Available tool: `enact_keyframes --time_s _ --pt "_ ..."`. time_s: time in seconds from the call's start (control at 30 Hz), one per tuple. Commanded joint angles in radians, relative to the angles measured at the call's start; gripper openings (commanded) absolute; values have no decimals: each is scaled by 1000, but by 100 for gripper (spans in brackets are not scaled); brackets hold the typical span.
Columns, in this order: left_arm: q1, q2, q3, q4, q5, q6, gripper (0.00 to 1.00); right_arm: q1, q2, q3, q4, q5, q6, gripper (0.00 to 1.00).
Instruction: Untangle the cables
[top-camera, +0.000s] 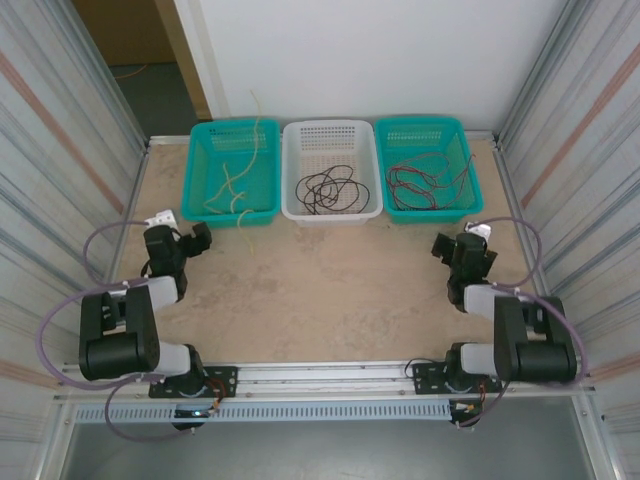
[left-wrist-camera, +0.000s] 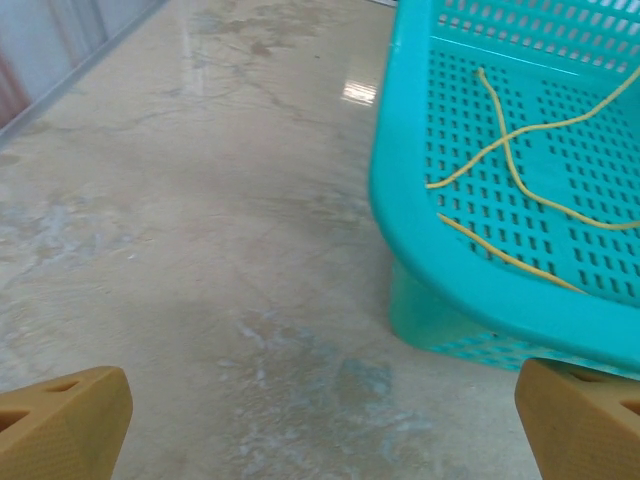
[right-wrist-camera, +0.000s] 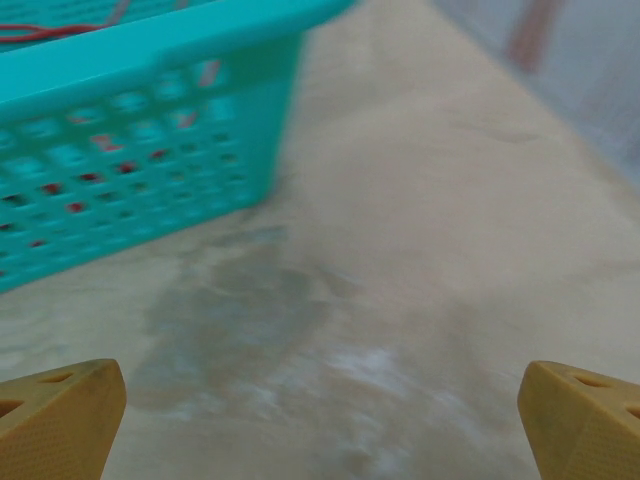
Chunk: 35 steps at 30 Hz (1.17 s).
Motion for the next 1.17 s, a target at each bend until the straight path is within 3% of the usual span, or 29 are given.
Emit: enact_keyframes --time_s 0.0,0.07,0.1,0.13,0.17,0.2,0.23,0.3,0.37,1.13 --pt "-51 17 12 90 36 74 99 -22 209 11 444 -246 -111 99" --pt "-150 58 16 119 -1 181 99 -44 145 132 96 -291 -96 99" --pt "-202 137 -16 236 -17 245 99 -35 191 123 189 -295 -108 99" --pt "-254 183 -37 402 -111 304 99 -26 188 113 208 -280 -116 99" --pt "-235 118 -27 263 -122 233 99 -33 157 135 105 -288 -107 99" --pt "-204 118 -21 229 -153 173 99 -31 174 117 171 -286 -110 99" --pt "-180 155 -32 325 -131 179 99 -26 181 114 190 -275 -111 99" --pt "-198 126 19 169 -121 185 99 -24 166 132 131 -274 -114 99" --pt "-205 147 2 251 -146 199 99 -24 163 132 125 -274 -113 99" --pt "-217 130 4 215 -158 200 99 -24 167 127 138 -279 -116 99"
